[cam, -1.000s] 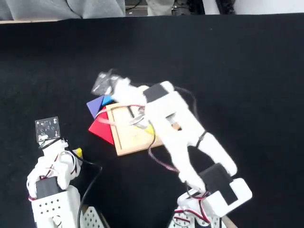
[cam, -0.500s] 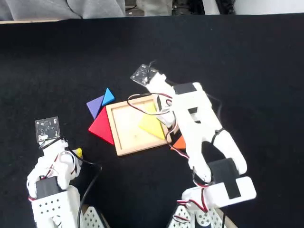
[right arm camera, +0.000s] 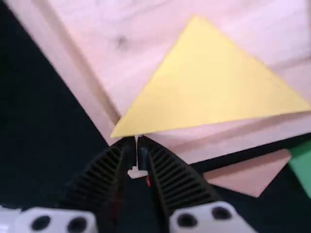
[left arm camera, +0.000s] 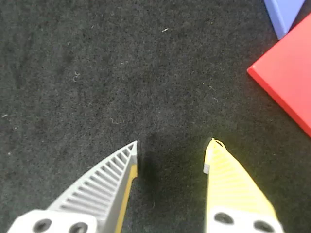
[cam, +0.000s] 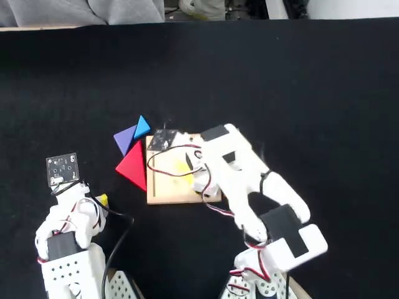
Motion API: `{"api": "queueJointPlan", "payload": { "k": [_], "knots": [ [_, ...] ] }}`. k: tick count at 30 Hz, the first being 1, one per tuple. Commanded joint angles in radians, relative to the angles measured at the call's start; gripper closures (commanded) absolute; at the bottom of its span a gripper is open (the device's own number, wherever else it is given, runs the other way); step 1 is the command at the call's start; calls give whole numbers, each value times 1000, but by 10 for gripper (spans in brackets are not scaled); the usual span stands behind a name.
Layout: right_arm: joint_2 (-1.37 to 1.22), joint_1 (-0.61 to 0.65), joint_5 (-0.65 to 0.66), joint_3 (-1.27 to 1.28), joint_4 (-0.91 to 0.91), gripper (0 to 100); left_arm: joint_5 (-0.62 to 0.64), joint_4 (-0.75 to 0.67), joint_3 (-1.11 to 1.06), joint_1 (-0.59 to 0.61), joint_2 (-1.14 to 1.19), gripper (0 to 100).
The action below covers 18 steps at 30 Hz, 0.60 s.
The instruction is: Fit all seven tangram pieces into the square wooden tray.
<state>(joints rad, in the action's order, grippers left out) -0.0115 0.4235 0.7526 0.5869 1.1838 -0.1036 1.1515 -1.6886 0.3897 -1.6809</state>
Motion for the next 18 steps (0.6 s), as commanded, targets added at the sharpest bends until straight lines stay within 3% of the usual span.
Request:
{"api": "queueJointPlan", "payload": {
  "k": [1, 7, 12, 18],
  "knots": [
    [137, -3, 11, -90, 40, 987, -2, 2, -8, 13, -3, 773],
    [154, -86, 48, -22, -57, 987, -2, 2, -8, 13, -3, 773],
    [59, -64, 86, 10, -94, 987, -2, 2, -8, 13, -3, 773],
    [13, 6, 18, -10, -158, 987, -2, 2, -8, 13, -3, 773]
  ]
}}
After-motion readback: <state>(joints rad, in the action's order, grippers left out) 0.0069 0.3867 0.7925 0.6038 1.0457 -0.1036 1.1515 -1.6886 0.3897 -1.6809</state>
